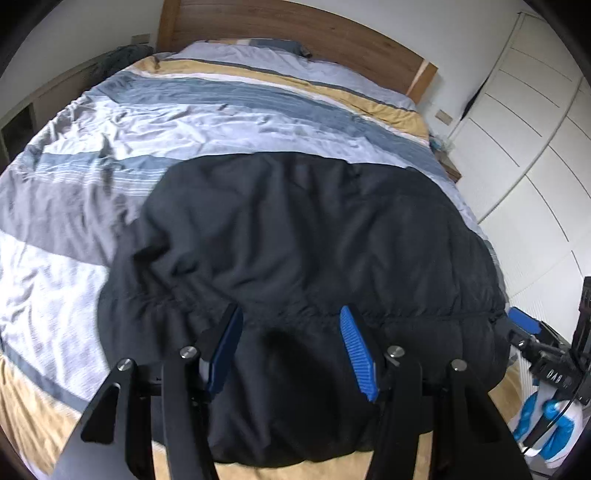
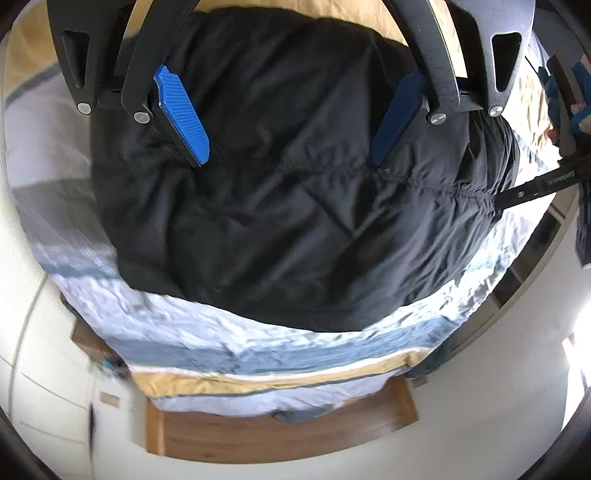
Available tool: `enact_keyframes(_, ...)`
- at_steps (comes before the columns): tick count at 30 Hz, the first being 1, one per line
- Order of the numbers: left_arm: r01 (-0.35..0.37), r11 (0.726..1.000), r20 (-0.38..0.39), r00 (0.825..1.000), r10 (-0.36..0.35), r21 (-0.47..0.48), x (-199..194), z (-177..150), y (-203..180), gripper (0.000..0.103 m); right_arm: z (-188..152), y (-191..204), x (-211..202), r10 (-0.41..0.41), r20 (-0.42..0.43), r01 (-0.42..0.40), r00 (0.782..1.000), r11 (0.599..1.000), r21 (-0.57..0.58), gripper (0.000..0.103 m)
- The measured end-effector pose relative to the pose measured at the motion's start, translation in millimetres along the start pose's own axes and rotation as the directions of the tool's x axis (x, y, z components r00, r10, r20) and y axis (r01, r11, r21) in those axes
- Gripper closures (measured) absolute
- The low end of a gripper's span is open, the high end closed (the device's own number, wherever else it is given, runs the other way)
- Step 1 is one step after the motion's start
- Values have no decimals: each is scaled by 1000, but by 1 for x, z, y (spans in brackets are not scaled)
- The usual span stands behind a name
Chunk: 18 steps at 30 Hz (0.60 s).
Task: Fold large clothes
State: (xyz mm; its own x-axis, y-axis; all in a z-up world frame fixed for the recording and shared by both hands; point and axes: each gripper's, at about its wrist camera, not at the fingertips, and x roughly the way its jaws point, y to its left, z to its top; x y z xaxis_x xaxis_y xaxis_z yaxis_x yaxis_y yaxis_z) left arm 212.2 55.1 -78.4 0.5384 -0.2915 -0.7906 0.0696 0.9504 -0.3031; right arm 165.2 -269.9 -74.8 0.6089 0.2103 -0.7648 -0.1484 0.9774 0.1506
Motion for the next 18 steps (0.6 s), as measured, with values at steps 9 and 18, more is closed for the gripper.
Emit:
enact_keyframes(9, -75, 993, -10, 997, 76, 92, 47, 1, -26, 50, -1, 8, 43, -11, -54, 8, 998, 999, -53, 13)
enact_keyframes(18, -117, 987, -17, 993, 119, 107, 68, 2, -25, 47, -10, -53, 58, -95, -110, 95, 989, 995, -10, 2)
